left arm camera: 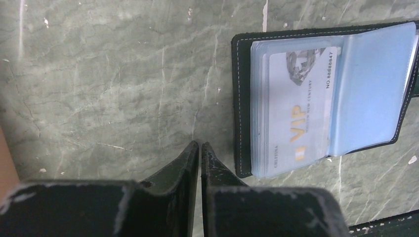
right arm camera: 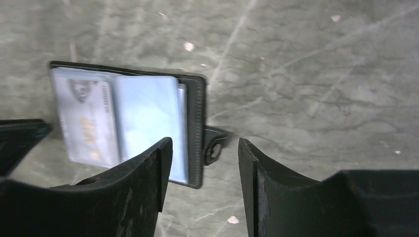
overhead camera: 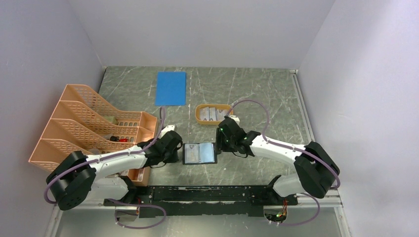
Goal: Put the credit cards into the card holder
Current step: Close the card holder at the center of the board.
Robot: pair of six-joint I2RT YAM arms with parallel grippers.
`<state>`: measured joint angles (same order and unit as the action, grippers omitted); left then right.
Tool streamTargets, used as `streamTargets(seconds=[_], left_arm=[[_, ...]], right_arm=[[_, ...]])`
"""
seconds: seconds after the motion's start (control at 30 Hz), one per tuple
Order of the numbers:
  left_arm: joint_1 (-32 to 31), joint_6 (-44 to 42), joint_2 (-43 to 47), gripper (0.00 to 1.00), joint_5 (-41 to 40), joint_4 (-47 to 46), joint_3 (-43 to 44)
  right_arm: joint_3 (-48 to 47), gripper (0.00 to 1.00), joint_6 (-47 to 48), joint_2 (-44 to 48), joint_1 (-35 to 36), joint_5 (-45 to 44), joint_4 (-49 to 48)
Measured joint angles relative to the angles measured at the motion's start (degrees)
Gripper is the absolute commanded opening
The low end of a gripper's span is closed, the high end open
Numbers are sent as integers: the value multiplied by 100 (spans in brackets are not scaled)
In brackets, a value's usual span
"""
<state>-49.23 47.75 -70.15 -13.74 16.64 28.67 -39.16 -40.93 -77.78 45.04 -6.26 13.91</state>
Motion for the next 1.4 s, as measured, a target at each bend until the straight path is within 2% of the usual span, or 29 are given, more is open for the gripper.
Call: streamTargets(seconds=[0.07,0.13,0.3,0.37,0.53,0.73,0.9,1.13,1.4], left_arm=[[0,-22,24,12,-4,33,2],[0,-39,59,12,-4,59,2],[0,-50,101,9,-2,59,2],[0,-83,98,9,11,24,-2],[-2,-203,-81,7,210,-273,-2],[-7,-402,-658,6,608,-811,229],[-9,-505,-1115,6,903,-1137,503],[-74,-538,-1451,8,1056,-1333,756],[-103,-420,-638,20,549,-737,752]], right_arm=[[26,50,2,-116,-2,-76,122],[39,43,2,-170,-7,-131,188],[133,9,11,-184,-7,-144,188],[164,0,28,-175,-7,-118,160],[188,0,140,72,-7,-50,72],[188,0,505,887,-9,55,48],[149,0,872,1373,-9,485,-48],[133,0,1032,1178,94,1303,-431],[48,0,787,313,332,1784,-1386]])
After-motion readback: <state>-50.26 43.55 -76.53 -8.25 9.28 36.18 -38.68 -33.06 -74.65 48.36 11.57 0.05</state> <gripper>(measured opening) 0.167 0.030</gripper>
